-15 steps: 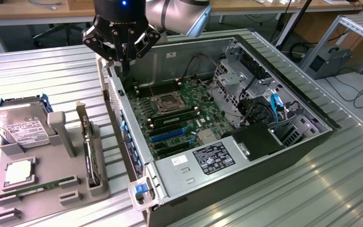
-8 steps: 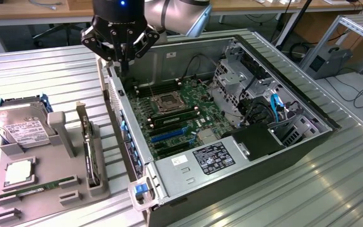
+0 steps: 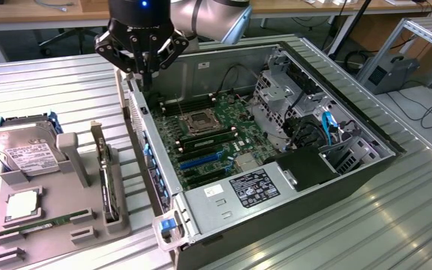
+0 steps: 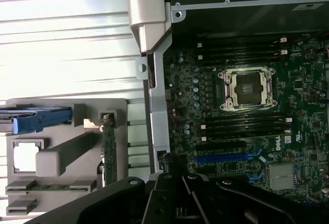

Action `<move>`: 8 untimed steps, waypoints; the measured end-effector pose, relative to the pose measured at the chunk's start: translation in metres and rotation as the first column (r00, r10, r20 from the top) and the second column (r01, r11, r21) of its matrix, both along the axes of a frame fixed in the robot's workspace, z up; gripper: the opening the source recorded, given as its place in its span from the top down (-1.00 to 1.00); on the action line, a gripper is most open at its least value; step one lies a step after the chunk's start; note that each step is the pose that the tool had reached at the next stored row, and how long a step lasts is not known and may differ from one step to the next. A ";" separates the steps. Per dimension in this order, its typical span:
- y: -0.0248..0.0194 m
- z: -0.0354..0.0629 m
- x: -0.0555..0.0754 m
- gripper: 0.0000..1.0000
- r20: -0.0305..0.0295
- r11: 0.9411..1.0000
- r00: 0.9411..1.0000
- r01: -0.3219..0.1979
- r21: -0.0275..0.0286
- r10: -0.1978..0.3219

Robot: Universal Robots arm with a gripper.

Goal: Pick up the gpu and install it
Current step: 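Reach for the gpu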

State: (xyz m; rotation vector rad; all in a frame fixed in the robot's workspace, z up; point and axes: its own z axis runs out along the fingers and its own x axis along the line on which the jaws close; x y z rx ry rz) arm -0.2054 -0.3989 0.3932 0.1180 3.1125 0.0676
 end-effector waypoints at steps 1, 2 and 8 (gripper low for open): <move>0.0000 0.0000 0.000 0.79 0.000 1.000 1.000 0.000 0.000 0.000; 0.0000 0.0000 -0.001 0.79 0.000 1.000 1.000 0.000 0.000 0.000; 0.0000 -0.0001 -0.002 0.79 0.000 1.000 1.000 0.000 0.000 0.000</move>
